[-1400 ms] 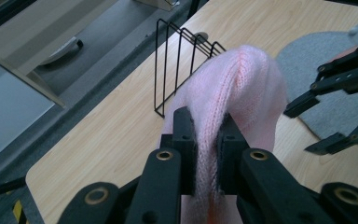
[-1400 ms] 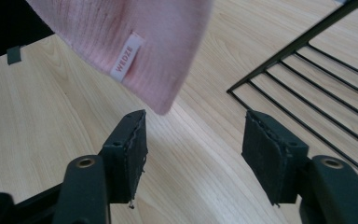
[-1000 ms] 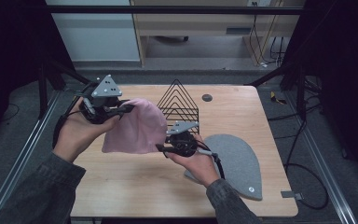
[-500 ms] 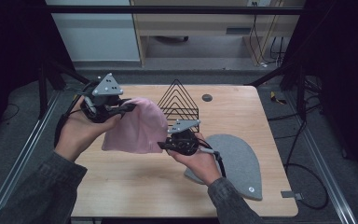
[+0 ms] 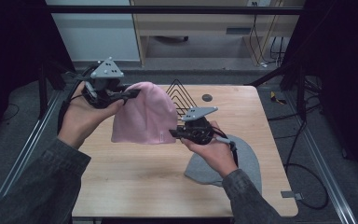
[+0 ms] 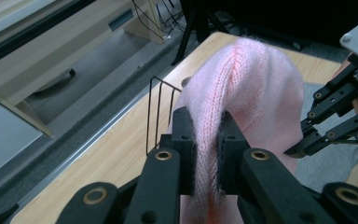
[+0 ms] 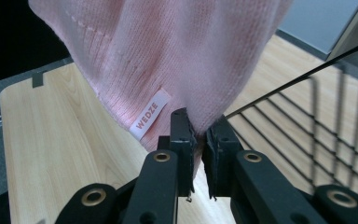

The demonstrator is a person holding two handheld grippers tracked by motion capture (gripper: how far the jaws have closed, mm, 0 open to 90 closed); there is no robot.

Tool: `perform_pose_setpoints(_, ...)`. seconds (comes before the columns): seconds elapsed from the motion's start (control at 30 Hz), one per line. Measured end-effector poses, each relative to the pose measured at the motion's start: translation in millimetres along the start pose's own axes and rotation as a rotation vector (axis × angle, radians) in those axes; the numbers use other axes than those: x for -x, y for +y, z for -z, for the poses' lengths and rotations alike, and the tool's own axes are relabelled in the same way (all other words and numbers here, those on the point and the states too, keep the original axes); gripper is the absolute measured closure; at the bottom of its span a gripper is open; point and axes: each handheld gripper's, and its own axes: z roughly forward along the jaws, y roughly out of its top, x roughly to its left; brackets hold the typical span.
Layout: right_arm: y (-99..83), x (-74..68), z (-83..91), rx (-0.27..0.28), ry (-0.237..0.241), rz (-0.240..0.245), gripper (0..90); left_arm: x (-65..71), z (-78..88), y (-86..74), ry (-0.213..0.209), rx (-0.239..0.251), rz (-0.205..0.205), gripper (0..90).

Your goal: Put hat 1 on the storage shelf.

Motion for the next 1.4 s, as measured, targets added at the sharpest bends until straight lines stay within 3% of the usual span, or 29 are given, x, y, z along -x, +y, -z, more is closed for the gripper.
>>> perform_pose_setpoints(0.17, 11.1, 11.6, 12.9, -0.003, -0.01, 0.012, 83.5, -6.6, -3.4, 11.2, 0.002, 0.026, 0.007, 80.7)
perform_pose_setpoints(0.23, 20.6, 21.6, 19.5, -0.003, -0.012, 0.022, 83.5, -13.1, -6.8, 22.6, -0.005, 0.045, 0.011, 80.7)
perform_pose_setpoints(0.43, 39.1, 41.9, 30.2, 0.014, -0.015, 0.01, 83.6, -24.4, -16.2, 42.2, -0.008, 0.089, 0.031, 80.6)
perform_pose_setpoints(0.7, 55.8, 69.0, 32.9, 0.03, -0.041, 0.006, 83.6, -41.8, -38.3, 55.6, -0.014, 0.125, 0.073, 80.5)
perform_pose_setpoints(0.93, 56.4, 90.6, 32.5, 0.038, -0.063, -0.032, 83.6, -44.1, -53.9, 57.6, -0.016, 0.128, 0.071, 80.5)
perform_pose_setpoints(1.4, 52.7, 104.0, 24.7, 0.038, -0.098, -0.06, 83.6, -52.5, -67.0, 55.6, -0.005, 0.143, 0.083, 80.3)
